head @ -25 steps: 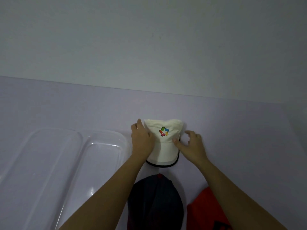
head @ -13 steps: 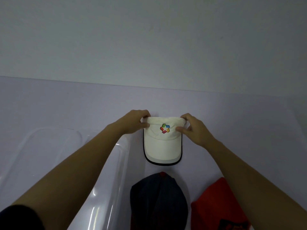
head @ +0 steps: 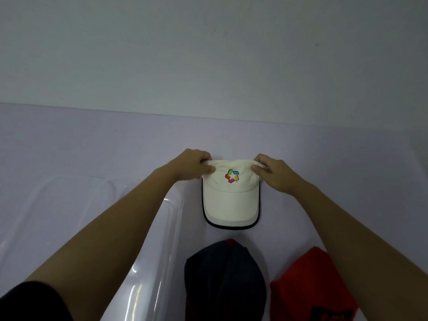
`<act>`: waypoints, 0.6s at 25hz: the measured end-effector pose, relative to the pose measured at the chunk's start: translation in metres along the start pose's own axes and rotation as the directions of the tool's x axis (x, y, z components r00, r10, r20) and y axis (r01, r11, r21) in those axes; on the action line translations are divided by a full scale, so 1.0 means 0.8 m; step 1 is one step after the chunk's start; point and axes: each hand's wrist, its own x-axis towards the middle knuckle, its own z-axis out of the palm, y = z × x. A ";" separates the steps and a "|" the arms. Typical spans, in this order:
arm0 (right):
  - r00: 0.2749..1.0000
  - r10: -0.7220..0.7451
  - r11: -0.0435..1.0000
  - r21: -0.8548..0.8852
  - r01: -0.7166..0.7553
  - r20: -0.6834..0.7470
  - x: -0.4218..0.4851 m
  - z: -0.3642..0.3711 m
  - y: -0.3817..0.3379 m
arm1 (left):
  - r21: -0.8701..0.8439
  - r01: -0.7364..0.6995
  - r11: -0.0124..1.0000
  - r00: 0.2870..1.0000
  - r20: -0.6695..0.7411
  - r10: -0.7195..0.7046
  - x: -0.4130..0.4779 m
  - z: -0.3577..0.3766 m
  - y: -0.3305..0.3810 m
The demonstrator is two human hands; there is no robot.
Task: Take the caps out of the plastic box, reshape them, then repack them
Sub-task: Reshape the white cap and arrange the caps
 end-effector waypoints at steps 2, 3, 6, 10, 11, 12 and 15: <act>0.999 -0.024 0.999 0.030 0.024 0.023 -0.001 -0.004 -0.002 | -0.044 0.009 0.999 1.000 0.002 -0.009 0.001 0.001 0.001; 0.998 -0.047 0.999 0.024 0.046 0.045 -0.002 -0.007 -0.003 | -0.083 0.021 0.996 0.999 0.030 -0.018 0.000 -0.001 0.002; 0.987 -0.121 0.986 -0.102 0.133 0.109 -0.004 -0.011 -0.003 | -0.108 0.058 0.992 0.989 0.141 -0.042 0.001 -0.004 0.001; 0.980 -0.124 0.955 -0.250 0.160 0.154 0.007 -0.011 -0.008 | 0.104 -0.013 0.994 0.997 0.080 0.005 0.007 0.001 -0.002; 0.979 -0.125 0.952 -0.259 0.164 0.160 0.009 -0.011 -0.009 | 0.113 -0.016 0.993 0.998 0.056 0.010 0.007 0.001 0.000; 0.978 -0.125 0.951 -0.261 0.165 0.165 0.012 -0.011 -0.010 | 0.110 -0.017 0.994 0.999 0.037 0.013 0.006 0.002 0.000; 0.982 -0.093 0.955 -0.264 0.135 0.164 0.015 -0.012 -0.009 | 0.079 -0.018 0.997 1.000 0.003 0.018 0.006 0.005 -0.001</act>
